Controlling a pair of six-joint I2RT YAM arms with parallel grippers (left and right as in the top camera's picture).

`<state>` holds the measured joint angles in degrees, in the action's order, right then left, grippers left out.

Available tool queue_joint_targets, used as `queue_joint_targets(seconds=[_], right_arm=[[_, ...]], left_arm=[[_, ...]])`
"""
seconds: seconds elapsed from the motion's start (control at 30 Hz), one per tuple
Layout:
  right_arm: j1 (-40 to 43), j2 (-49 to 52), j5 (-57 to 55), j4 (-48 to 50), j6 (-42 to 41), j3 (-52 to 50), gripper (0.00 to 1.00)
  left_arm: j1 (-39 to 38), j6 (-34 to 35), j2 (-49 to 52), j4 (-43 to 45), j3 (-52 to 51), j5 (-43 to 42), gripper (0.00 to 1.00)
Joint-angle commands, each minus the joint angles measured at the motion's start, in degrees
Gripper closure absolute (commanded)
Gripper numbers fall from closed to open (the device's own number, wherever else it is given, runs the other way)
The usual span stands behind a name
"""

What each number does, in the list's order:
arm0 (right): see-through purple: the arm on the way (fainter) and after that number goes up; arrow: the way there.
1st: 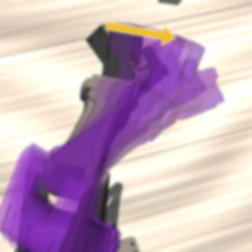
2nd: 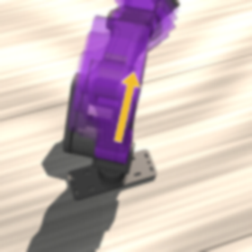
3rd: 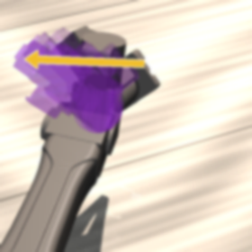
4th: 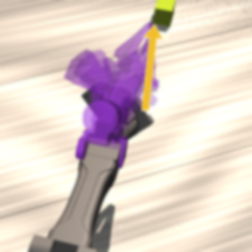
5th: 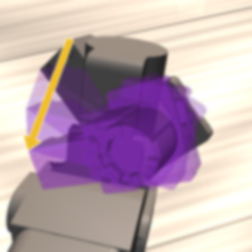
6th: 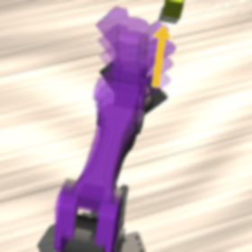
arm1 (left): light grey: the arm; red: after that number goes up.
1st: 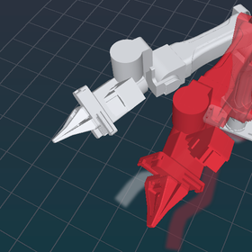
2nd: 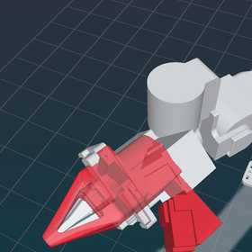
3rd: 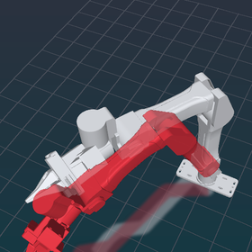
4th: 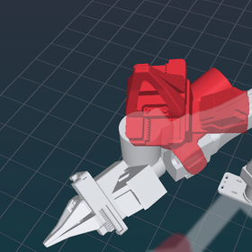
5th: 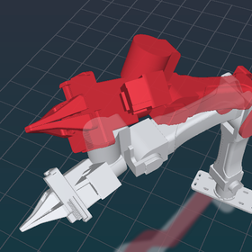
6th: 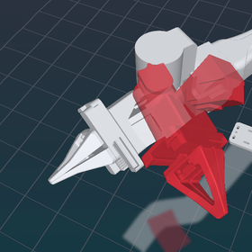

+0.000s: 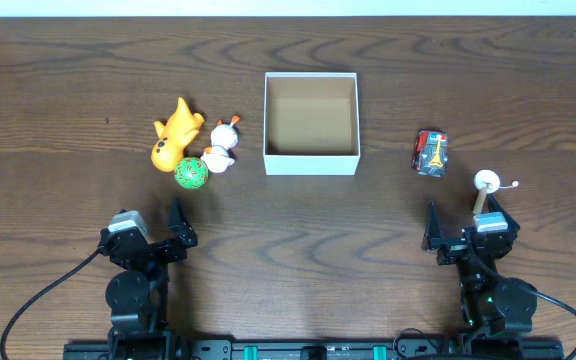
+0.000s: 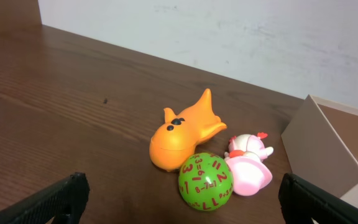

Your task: Pack container

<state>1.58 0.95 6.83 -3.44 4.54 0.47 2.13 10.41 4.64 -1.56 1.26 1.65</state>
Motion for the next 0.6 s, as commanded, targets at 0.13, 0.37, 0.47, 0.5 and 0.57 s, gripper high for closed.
queue_joint_targets(seconds=[0.13,0.37,0.47,0.5,0.57], right_arm=[[-0.5,-0.3,-0.2,-0.2,-0.9,-0.1,0.01],[-0.5,-0.3,-0.2,-0.2,-0.9,-0.1,0.01],[-0.5,-0.3,-0.2,-0.2,-0.9,-0.1,0.01],[-0.5,-0.3,-0.2,-0.2,-0.9,-0.1,0.01],[-0.5,-0.3,-0.2,-0.2,-0.9,-0.1,0.01]], left_arm=[[-0.2,-0.7,-0.3,-2.5,-1.0,0.5,0.02],[-0.2,-0.7,-0.3,-2.5,-1.0,0.5,0.02],[-0.2,-0.7,-0.3,-2.5,-1.0,0.5,0.02],[-0.2,-0.7,-0.3,-2.5,-1.0,0.5,0.02],[-0.2,-0.7,-0.3,-2.5,-1.0,0.5,0.02]])
